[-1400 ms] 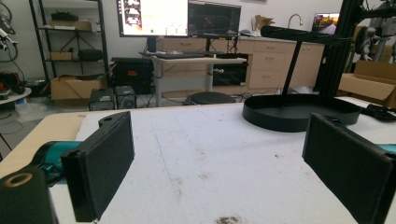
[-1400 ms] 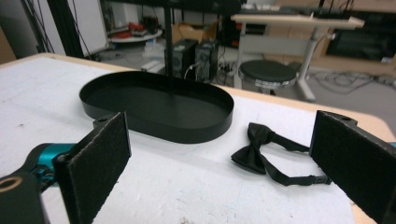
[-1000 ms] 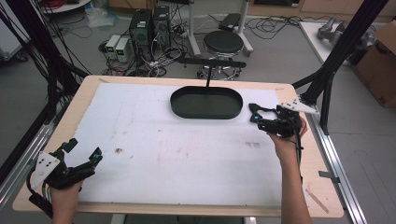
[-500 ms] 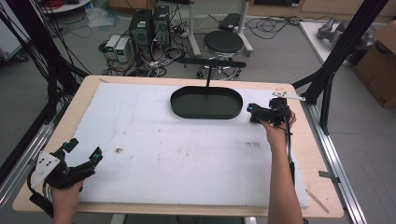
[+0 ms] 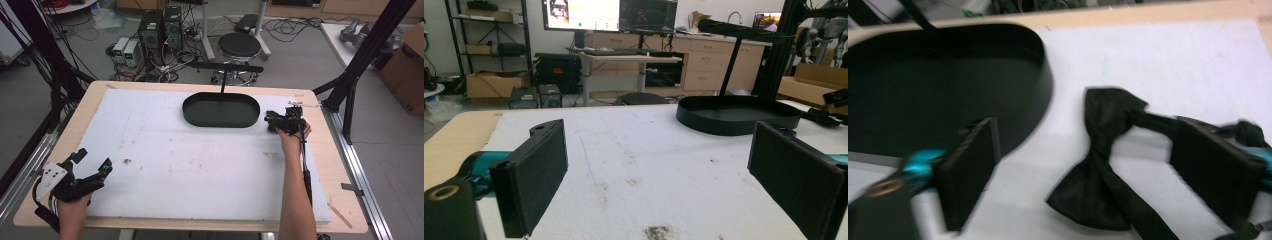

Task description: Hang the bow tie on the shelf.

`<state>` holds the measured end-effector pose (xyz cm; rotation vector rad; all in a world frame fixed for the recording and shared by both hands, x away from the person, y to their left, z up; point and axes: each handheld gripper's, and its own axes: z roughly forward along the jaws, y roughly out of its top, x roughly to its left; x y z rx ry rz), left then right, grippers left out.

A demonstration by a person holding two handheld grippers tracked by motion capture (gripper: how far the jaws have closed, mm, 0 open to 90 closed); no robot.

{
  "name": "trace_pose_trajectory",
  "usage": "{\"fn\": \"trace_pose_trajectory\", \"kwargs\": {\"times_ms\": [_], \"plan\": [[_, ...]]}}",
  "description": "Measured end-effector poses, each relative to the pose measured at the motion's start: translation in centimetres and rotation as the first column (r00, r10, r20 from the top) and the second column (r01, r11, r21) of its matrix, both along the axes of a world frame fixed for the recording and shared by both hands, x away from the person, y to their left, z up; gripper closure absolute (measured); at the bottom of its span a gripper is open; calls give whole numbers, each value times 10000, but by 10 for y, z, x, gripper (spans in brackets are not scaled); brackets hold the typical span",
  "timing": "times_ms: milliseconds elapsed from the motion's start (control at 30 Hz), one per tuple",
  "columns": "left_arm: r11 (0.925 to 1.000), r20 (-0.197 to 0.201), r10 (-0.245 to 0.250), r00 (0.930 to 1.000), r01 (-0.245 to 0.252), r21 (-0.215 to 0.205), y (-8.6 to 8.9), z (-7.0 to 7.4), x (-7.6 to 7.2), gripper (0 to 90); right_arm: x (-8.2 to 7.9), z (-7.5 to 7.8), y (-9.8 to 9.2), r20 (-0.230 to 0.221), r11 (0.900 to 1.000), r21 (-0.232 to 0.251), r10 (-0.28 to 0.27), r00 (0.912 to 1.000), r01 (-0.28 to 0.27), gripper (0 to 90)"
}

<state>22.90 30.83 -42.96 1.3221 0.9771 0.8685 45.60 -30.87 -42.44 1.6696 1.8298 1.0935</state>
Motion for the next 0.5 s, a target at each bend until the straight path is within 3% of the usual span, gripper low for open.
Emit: {"fn": "trace_pose_trajectory", "kwargs": {"times_ms": [67,167,233,433,500], "plan": [[9999,-14,-29,10000,29,-118,0,0,0,95,6,-2,5,-60,9994,-344,74,10000,-76,150],[9999,-13,-40,10000,40,-132,0,0,0,95,10,-3,8,-125,9993,-354,122,9998,-127,165],[9999,-21,-63,10000,63,-159,0,0,0,95,15,-6,13,-348,9979,-644,-69,9994,46,221],[9997,-8,-42,10000,42,-221,2,0,0,95,19,-14,10,-724,9987,-325,-424,9965,402,279],[9997,-26,-44,10000,43,-232,2,-1,-1,96,19,-16,10,-848,9984,-307,-502,9951,478,338]]}}
